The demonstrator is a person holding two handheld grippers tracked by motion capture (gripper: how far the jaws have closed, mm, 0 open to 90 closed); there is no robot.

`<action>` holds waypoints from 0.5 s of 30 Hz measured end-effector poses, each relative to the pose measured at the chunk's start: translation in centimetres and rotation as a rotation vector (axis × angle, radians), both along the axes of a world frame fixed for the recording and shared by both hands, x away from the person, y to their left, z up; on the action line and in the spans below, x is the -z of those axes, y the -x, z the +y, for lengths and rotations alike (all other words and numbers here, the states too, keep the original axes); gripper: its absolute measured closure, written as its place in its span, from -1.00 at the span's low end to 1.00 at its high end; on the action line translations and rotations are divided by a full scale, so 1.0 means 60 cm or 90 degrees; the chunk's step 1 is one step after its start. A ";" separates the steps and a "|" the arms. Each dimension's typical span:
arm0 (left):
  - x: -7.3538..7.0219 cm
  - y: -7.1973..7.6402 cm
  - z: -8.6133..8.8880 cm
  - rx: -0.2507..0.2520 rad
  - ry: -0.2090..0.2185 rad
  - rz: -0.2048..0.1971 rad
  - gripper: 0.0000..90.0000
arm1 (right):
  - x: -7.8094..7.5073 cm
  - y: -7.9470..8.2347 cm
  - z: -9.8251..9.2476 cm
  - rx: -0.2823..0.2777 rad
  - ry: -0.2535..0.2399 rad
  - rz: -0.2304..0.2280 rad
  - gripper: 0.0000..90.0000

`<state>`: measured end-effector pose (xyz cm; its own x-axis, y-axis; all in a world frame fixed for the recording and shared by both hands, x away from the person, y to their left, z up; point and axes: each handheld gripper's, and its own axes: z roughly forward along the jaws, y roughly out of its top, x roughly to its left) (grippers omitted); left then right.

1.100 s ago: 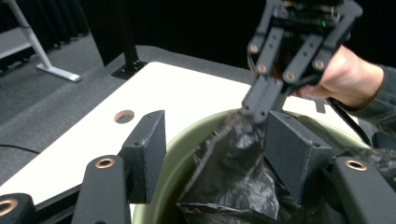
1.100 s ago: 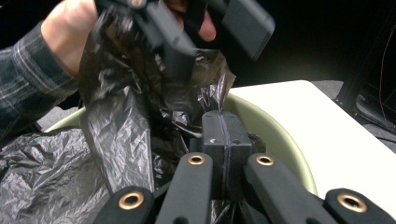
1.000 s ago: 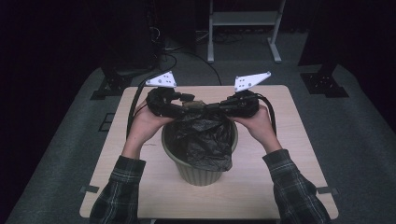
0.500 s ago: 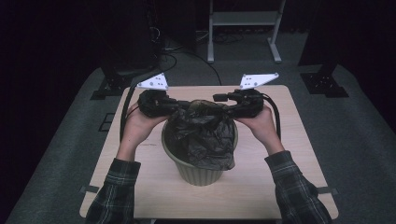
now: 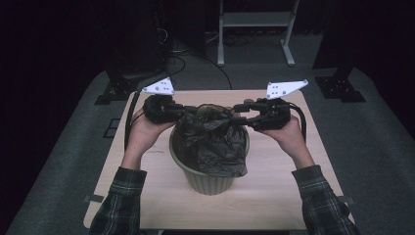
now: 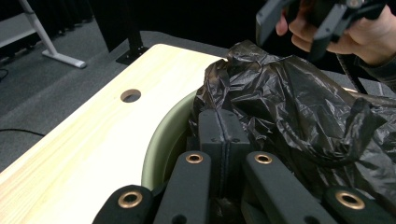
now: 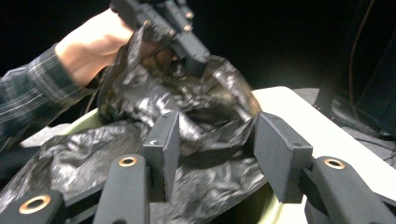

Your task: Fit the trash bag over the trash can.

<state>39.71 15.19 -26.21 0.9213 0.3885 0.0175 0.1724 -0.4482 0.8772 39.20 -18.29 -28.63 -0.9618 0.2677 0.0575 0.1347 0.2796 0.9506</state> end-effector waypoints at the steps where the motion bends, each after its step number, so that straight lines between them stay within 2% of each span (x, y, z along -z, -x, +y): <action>1: 0.000 0.000 0.000 0.000 0.000 0.001 0.99 | 0.004 0.000 0.002 0.000 0.000 0.002 0.09; 3: 0.000 0.001 -0.001 0.002 -0.001 0.001 0.99 | 0.011 -0.003 0.009 -0.002 0.003 0.009 0.10; 4: 0.000 0.001 -0.002 0.004 -0.001 0.001 0.99 | 0.015 -0.005 0.015 0.000 0.008 0.009 0.21; 5: 0.000 0.002 -0.003 0.005 -0.001 0.000 0.99 | 0.018 -0.007 0.020 -0.001 0.012 0.013 0.34; 6: 0.000 0.002 -0.003 0.005 0.000 0.000 0.99 | 0.020 -0.009 0.024 0.004 0.015 0.012 0.63; 8: 0.000 0.002 -0.002 0.003 -0.001 0.000 0.99 | 0.023 -0.013 0.031 0.004 0.026 0.017 0.94; 9: 0.000 0.001 -0.001 -0.003 -0.002 0.000 0.99 | 0.024 -0.014 0.032 0.006 0.027 0.015 1.00; 15: 0.005 -0.001 0.025 -0.032 0.012 0.004 1.00 | 0.024 -0.003 0.016 0.004 0.026 0.021 1.00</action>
<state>39.74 16.71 -26.52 0.9007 0.4344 0.0033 0.2004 -0.4222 0.8841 39.38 -17.33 -30.05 -0.9577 0.2769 0.0778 0.1677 0.3176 0.9333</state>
